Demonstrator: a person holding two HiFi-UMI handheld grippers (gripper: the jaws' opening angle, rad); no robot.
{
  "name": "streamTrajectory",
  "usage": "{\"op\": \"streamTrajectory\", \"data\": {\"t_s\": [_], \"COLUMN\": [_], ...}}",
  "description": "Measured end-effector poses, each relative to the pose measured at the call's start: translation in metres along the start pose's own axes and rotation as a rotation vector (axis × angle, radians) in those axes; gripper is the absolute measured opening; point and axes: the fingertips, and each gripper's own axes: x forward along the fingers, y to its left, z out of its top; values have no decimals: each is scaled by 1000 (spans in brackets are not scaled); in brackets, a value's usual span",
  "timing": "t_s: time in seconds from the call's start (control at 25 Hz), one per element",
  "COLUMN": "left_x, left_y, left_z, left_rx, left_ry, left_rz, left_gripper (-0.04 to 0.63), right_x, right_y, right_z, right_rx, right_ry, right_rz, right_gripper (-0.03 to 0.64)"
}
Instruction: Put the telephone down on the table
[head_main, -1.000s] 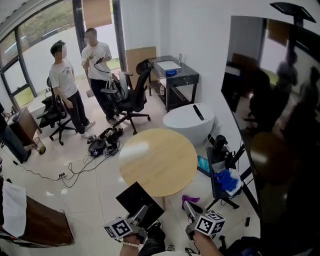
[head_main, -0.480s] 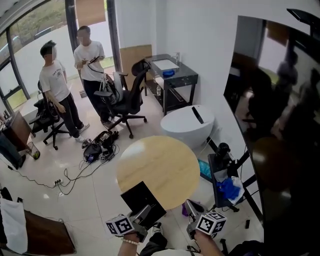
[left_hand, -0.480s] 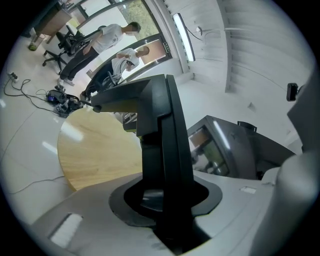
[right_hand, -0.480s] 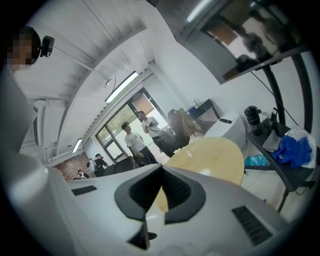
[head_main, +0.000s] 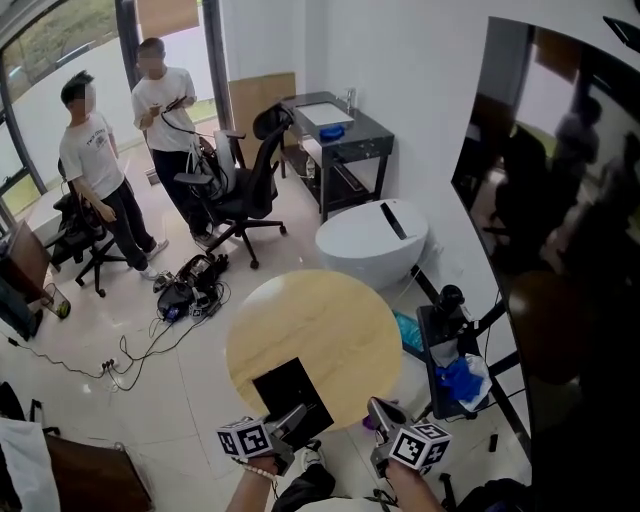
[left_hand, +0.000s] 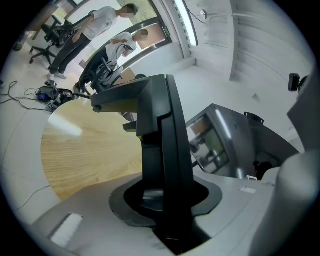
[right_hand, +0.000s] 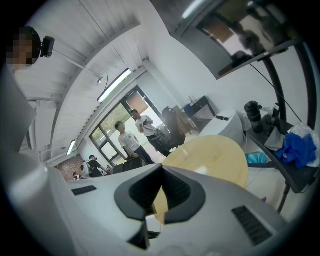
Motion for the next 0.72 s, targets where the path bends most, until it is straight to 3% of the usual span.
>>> {"op": "streamTrajectory", "data": {"t_s": [0.72], "left_x": [121], "left_y": [79], "left_z": [6], "left_rx": [68], "left_ry": [331], "left_rz": [53], "left_gripper": [166], "right_x": [63], "right_y": [-53], "right_z": [-7], "right_rx": [55], "right_ry": [28], "right_rz": [-109], "right_gripper": [2]}}
